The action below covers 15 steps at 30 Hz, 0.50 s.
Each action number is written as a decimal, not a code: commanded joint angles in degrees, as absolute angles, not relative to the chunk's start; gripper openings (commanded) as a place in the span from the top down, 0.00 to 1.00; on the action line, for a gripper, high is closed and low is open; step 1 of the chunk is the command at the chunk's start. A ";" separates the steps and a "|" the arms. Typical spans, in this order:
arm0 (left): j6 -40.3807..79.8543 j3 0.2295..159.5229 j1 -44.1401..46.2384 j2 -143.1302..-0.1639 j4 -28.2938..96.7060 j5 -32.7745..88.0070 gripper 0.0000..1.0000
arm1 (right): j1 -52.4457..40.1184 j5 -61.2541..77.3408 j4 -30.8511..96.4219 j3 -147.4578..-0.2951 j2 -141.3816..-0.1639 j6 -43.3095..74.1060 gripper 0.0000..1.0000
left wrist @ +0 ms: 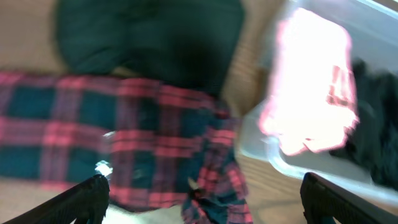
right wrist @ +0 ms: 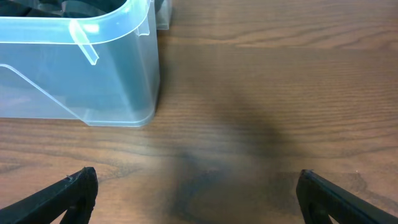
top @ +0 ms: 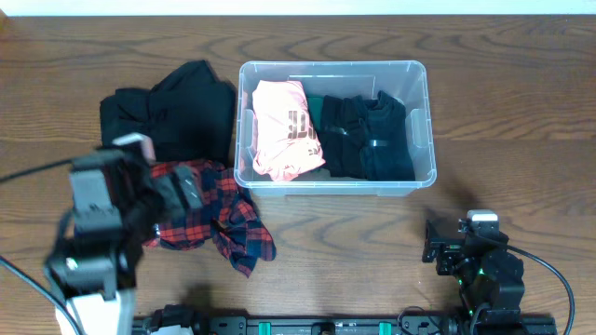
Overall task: Pack container
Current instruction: 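Reach the left gripper to the plaid flannel shirt and grasp it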
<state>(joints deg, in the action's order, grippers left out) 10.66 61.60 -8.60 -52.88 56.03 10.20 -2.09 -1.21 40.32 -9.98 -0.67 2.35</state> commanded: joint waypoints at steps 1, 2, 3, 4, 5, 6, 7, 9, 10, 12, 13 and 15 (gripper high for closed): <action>15.40 64.36 -17.89 -57.32 58.50 7.88 0.02 | -1.74 -1.02 40.40 -9.89 -0.32 2.72 0.01; 15.84 64.31 -22.17 -58.46 59.02 9.19 0.02 | -1.74 -1.04 40.40 -9.89 -0.32 2.72 0.01; 15.55 64.31 -26.15 -59.51 59.24 11.31 0.02 | -1.74 -1.02 40.40 -9.89 -0.32 2.72 0.01; 13.91 64.31 -30.89 -60.77 59.29 14.98 0.02 | -1.74 -1.02 40.40 -9.89 -0.32 2.72 0.01; 11.75 64.31 -34.85 -61.91 59.09 18.65 0.02 | -1.74 -1.02 40.40 -9.89 -0.32 2.72 0.01; 10.37 64.31 -38.68 -63.18 59.11 22.04 0.02 | -1.74 -1.02 40.40 -9.91 -0.32 2.72 0.01; 9.85 64.31 -42.35 -64.66 59.18 25.12 0.02 | -1.74 -1.04 40.40 -9.89 -0.32 2.72 0.01; 8.97 64.07 -48.93 -68.38 59.37 29.10 0.02 | -1.74 -1.02 40.40 -9.91 -0.32 2.72 0.01; 9.02 63.83 -51.75 -70.67 59.37 29.80 0.02 | -1.74 -1.04 40.40 -9.89 -0.32 2.72 0.01; 9.02 63.66 -55.70 -75.13 59.33 31.40 0.02 | -1.74 -1.02 40.40 -9.89 -0.32 2.72 0.01; 8.99 63.66 -57.63 -77.93 59.22 32.08 0.02 | -1.74 -1.02 40.40 -9.89 -0.32 2.72 0.01; 8.97 63.66 -60.27 -82.78 58.37 33.12 0.02 | -1.74 -1.04 40.40 -9.89 -0.32 2.72 0.01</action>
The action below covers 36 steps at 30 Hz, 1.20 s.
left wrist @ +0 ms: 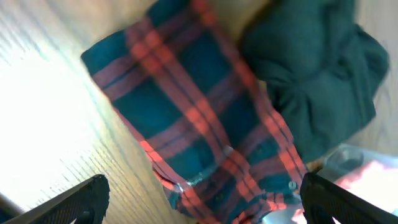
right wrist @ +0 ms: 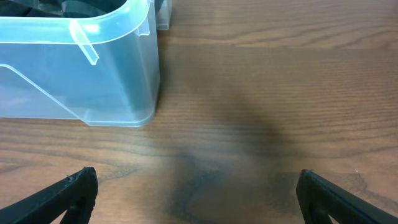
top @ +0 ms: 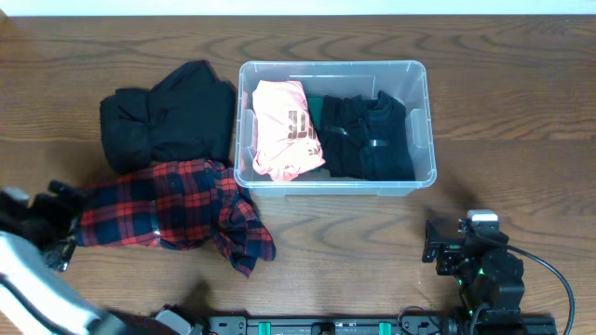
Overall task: Pack container
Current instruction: 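Reach the left gripper to the plaid flannel shirt and grasp it, then lift the plaid shirt with the left gripper and drop it into the bin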
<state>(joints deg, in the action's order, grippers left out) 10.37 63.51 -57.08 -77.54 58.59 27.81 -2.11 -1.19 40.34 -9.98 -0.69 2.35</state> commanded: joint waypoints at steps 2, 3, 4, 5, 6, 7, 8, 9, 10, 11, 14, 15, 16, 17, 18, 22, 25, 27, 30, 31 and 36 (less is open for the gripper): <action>7.77 63.66 -62.41 -87.96 57.10 35.94 0.02 | -1.74 -1.02 40.40 -9.91 -0.32 2.72 0.01; 6.48 63.66 -63.20 -90.28 56.73 37.87 0.02 | -1.74 -1.02 40.40 -9.89 -0.32 2.72 0.01; 5.06 63.66 -63.88 -92.42 56.40 39.22 0.02 | -1.74 -1.04 40.40 -9.89 -0.32 2.72 0.01; 3.68 63.66 -64.42 -94.70 56.10 39.66 0.02 | -1.74 -1.02 40.40 -9.89 -0.32 2.72 0.01; 2.90 63.66 -64.77 -96.51 55.79 39.64 0.02 | -1.74 -1.02 40.40 -9.89 -0.32 2.72 0.01; 2.26 63.66 -65.01 -98.24 55.33 39.66 0.02 | -1.74 -1.02 40.40 -9.89 -0.32 2.72 0.01; 1.54 63.66 -65.10 -99.96 54.81 39.64 0.02 | -1.74 -1.02 40.40 -9.89 -0.32 2.72 0.01; 0.67 63.66 -65.08 -101.45 54.15 39.59 0.02 | -1.74 -1.02 40.40 -9.89 -0.32 2.72 0.01; 0.30 63.66 -65.06 -102.39 53.67 39.40 0.02 | -1.74 -1.04 40.40 -9.89 -0.32 2.72 0.01; -0.05 63.66 -65.06 -103.48 53.12 38.74 0.02 | -1.74 -1.02 40.40 -9.89 -0.32 2.72 0.01; -0.03 63.66 -65.01 -105.56 51.57 37.47 0.02 | -1.74 -1.02 40.40 -9.89 -0.32 2.72 0.01; -0.05 63.66 -64.86 -106.06 50.89 37.45 0.02 | -1.74 -1.02 40.40 -9.91 -0.32 2.72 0.01; -0.01 63.66 -64.53 -106.54 50.19 37.47 0.02 | -1.74 -1.04 40.40 -9.89 -0.32 2.72 0.01; -0.03 63.66 -64.10 -106.98 49.65 37.45 0.02 | -1.74 -1.04 40.40 -9.89 -0.32 2.72 0.01; -0.03 63.66 -63.42 -107.37 48.90 37.36 0.02 | -1.74 -1.02 40.40 -9.89 -0.32 2.72 0.01; 0.03 63.66 -59.18 -108.73 46.63 35.18 0.02 | -1.74 -1.04 40.40 -9.89 -0.32 2.72 0.01; 0.78 63.66 -55.46 -109.51 45.28 32.12 0.00 | -1.74 -1.04 40.40 -9.91 -0.32 2.72 0.01; 1.45 63.66 -53.87 -109.62 44.75 30.33 0.14 | -1.74 -1.04 40.40 -9.89 -0.32 2.72 0.01; 1.91 63.66 -52.73 -109.62 44.69 29.95 0.58 | -1.74 -1.02 40.40 -9.89 -0.32 2.72 0.01; 2.35 63.66 -52.73 -109.62 44.91 29.95 0.67 | -1.74 -1.02 40.40 -9.89 -0.32 2.72 0.01; 3.75 64.23 -52.80 -107.66 47.86 31.51 0.94 | -1.74 -1.04 40.40 -9.89 -0.32 2.72 0.01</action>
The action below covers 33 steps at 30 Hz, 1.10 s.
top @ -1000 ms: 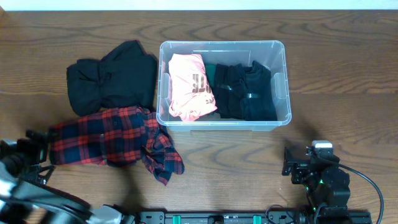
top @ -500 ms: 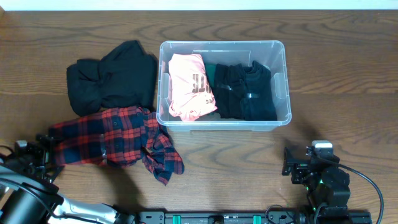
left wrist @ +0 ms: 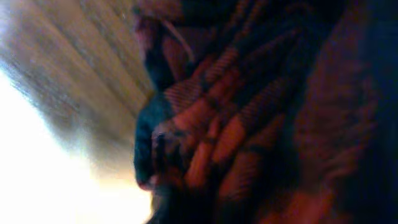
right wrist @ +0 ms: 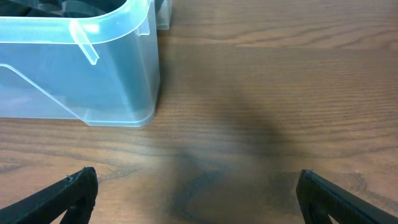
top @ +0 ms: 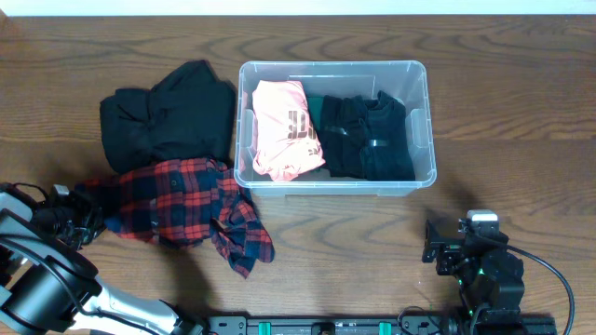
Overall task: Pack container
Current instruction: 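Lift the plaid shirt with the left gripper and drop it into the bin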
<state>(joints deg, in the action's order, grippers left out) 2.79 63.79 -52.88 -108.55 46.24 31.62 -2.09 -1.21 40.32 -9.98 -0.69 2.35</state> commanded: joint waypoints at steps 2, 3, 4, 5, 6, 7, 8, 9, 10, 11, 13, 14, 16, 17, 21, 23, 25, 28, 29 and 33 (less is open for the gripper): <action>3.81 65.34 -52.77 -104.68 50.72 32.56 0.94 | -1.74 -1.04 40.40 -9.89 -0.32 2.72 0.01; 4.21 66.02 -52.77 -102.91 52.31 32.56 0.94 | -1.74 -1.04 40.40 -9.91 -0.32 2.72 0.01; 4.45 66.89 -52.77 -100.47 54.37 32.77 0.94 | -1.74 -1.04 40.40 -9.91 -0.32 2.72 0.01; 4.43 67.77 -52.77 -98.08 56.27 33.61 0.94 | -1.74 -1.02 40.40 -9.91 -0.32 2.72 0.01; 4.34 68.75 -52.77 -95.44 58.30 34.81 0.94 | -1.74 -1.02 40.40 -9.89 -0.32 2.72 0.01; 4.27 70.13 -52.73 -92.23 60.73 36.36 0.94 | -1.74 -1.02 40.40 -9.89 -0.32 2.72 0.01; 4.05 71.50 -52.71 -89.36 62.89 37.98 0.94 | -1.74 -1.02 40.40 -9.89 -0.32 2.72 0.01; 4.08 73.01 -52.66 -86.43 65.01 39.99 0.94 | -1.74 -1.04 40.40 -9.89 -0.32 2.72 0.01; 4.12 74.89 -52.66 -83.00 67.24 42.76 0.94 | -1.74 -1.02 40.40 -9.89 -0.32 2.72 0.01; 4.12 76.42 -52.66 -80.05 68.71 45.04 0.94 | -1.74 -1.02 40.40 -9.91 -0.32 2.72 0.01; 4.14 79.53 -52.62 -73.84 70.67 49.01 0.94 | -1.74 -1.02 40.40 -9.91 -0.32 2.72 0.01; 4.23 80.75 -52.31 -70.65 70.72 51.62 0.94 | -1.74 -1.02 40.40 -9.89 -0.32 2.72 0.01; 6.52 82.59 -50.57 -65.47 70.11 57.34 0.94 | -1.74 -1.02 40.40 -9.89 -0.32 2.72 0.01; 8.38 83.20 -49.45 -63.88 69.65 59.00 0.94 | -1.74 -1.04 40.40 -9.89 -0.32 2.72 0.01; 21.91 84.62 -39.94 -56.58 61.65 61.98 0.94 | -1.74 -1.02 40.40 -9.89 -0.32 2.72 0.01; 29.06 84.62 -34.02 -54.19 53.78 61.93 0.94 | -1.74 -1.02 40.40 -9.89 -0.32 2.72 0.01; 35.68 84.62 -27.44 -52.97 45.10 60.47 0.94 | -1.74 -1.04 40.40 -9.89 -0.32 2.72 0.01; 41.28 84.62 -16.91 -52.93 36.56 52.82 0.94 | -1.74 -1.02 40.40 -9.91 -0.32 2.72 0.01; 41.85 84.62 -12.49 -53.36 34.37 48.82 0.94 | -1.74 -1.02 40.40 -9.91 -0.32 2.72 0.01; 42.30 84.62 3.55 -57.58 28.93 35.38 0.94 | -1.74 -1.02 40.40 -9.89 -0.32 2.72 0.01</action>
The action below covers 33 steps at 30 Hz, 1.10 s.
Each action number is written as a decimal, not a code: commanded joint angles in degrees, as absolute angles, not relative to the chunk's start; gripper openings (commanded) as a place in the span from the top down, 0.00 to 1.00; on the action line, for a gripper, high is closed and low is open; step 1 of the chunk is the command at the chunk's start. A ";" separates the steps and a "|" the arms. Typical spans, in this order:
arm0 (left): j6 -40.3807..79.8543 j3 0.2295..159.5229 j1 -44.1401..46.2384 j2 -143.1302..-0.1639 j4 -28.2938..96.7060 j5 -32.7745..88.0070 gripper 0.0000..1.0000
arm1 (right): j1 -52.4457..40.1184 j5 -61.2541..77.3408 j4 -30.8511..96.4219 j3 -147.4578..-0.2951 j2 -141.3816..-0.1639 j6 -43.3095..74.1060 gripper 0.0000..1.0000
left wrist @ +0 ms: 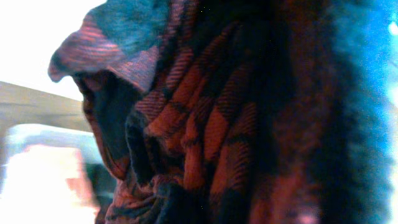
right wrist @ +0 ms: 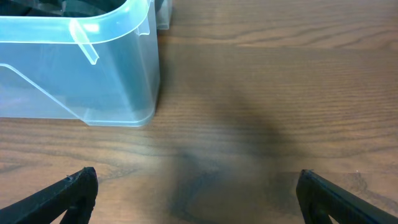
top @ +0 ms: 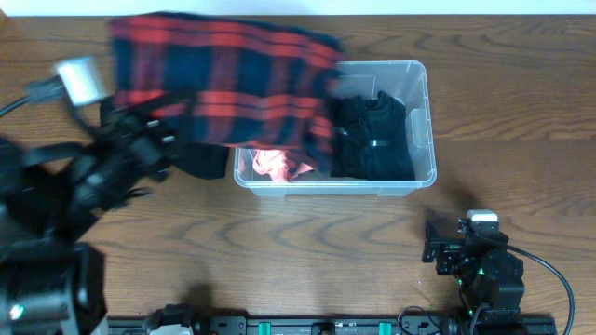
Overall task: Pack container
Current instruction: 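Lift the plaid shirt with the left gripper and drop it into the bin, then push the plaid shirt down into the bin with the left gripper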
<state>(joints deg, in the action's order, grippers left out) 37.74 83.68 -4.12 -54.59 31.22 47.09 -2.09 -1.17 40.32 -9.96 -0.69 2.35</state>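
Note:
The red-and-navy plaid shirt (top: 223,79) hangs spread in the air over the back left of the table and the left half of the clear plastic container (top: 424,121). My left gripper (top: 144,135) is shut on the shirt's edge. Bunched plaid cloth (left wrist: 211,124) fills the left wrist view and hides the fingers. A bit of the pink garment (top: 279,166) shows under the shirt, inside the container. Black clothing (top: 372,140) lies in the container's right half. My right gripper (right wrist: 198,193) stands open over bare wood, right of the container's corner (right wrist: 124,74).
A black garment (top: 200,160) lies left of the container, mostly covered by the lifted shirt and my left arm. The right arm (top: 475,265) rests at the front right edge. Bare wooden table (top: 307,242) runs along the front of the container.
The plaid shirt lay on the table with my left gripper at its left end near the table edge. Now it is lifted and hangs over the container's left half. The right arm is unchanged.
My left gripper was open above the plaid shirt on the table. Then it was open, further left past the shirt's end. Then plaid cloth filled its wrist view at the shirt's left end. Now it holds the shirt raised over the container.

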 commanded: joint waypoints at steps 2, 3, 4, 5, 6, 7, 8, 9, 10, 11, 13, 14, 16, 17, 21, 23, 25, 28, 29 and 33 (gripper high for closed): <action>42.30 84.62 11.35 -61.54 26.22 29.32 0.94 | -1.74 -1.02 40.40 -9.89 -0.32 2.72 0.01; 42.30 84.62 14.59 -63.68 24.93 26.65 0.94 | -1.74 -1.02 40.40 -9.89 -0.32 2.72 0.01; 42.35 84.62 17.98 -66.32 23.49 23.38 0.94 | -1.74 -1.02 40.40 -9.89 -0.32 2.72 0.01; 42.54 84.62 20.58 -68.71 22.22 20.86 0.94 | -1.74 -1.02 40.40 -9.89 -0.32 2.72 0.01; 43.66 84.62 23.35 -71.59 20.75 18.22 0.94 | -1.74 -1.02 40.40 -9.89 -0.32 2.72 0.01; 44.80 84.62 25.43 -74.08 19.46 16.10 0.94 | -1.74 -1.04 40.40 -9.89 -0.32 2.72 0.01; 46.13 84.62 27.18 -76.55 18.06 14.00 0.94 | -1.74 -1.02 40.40 -9.91 -0.32 2.72 0.01; 48.01 84.62 28.91 -79.35 16.47 11.62 0.94 | -1.74 -1.02 40.40 -9.89 -0.32 2.72 0.01; 49.60 84.62 30.22 -81.76 14.96 9.76 0.94 | -1.74 -1.02 40.40 -9.89 -0.32 2.72 0.01; 51.03 84.62 31.40 -84.16 13.21 8.56 0.94 | -1.74 -1.02 40.40 -9.89 -0.32 2.72 0.01; 54.78 84.62 33.41 -88.90 10.22 6.90 0.94 | -1.74 -1.02 40.40 -9.89 -0.32 2.72 0.01; 57.17 84.62 34.30 -90.98 9.61 6.31 0.94 | -1.74 -1.02 40.40 -9.89 -0.32 2.72 0.01; 61.36 84.62 35.77 -94.24 10.02 4.99 0.94 | -1.74 -1.02 40.40 -9.91 -0.32 2.72 0.01; 62.28 84.62 36.32 -95.22 10.22 4.47 0.94 | -1.74 -1.02 40.40 -9.89 -0.32 2.72 0.01; 63.51 84.62 38.94 -99.13 10.85 3.16 0.94 | -1.74 -1.02 40.40 -9.89 -0.32 2.72 0.01; 64.42 84.62 39.88 -100.01 12.14 2.68 0.94 | -1.74 -1.02 40.40 -9.89 -0.32 2.72 0.01; 64.38 84.62 40.34 -100.09 13.87 0.91 0.94 | -1.74 -1.02 40.40 -9.89 -0.32 2.72 0.01; 64.31 84.62 39.99 -99.94 19.62 0.32 0.94 | -1.74 -1.02 40.40 -9.89 -0.32 2.72 0.01; 64.31 84.62 39.79 -99.94 22.44 0.21 0.94 | -1.74 -1.02 40.40 -9.91 -0.32 2.72 0.01; 64.34 83.92 39.53 -100.01 36.36 -8.38 0.94 | -1.74 -1.02 40.40 -9.89 -0.32 2.72 0.01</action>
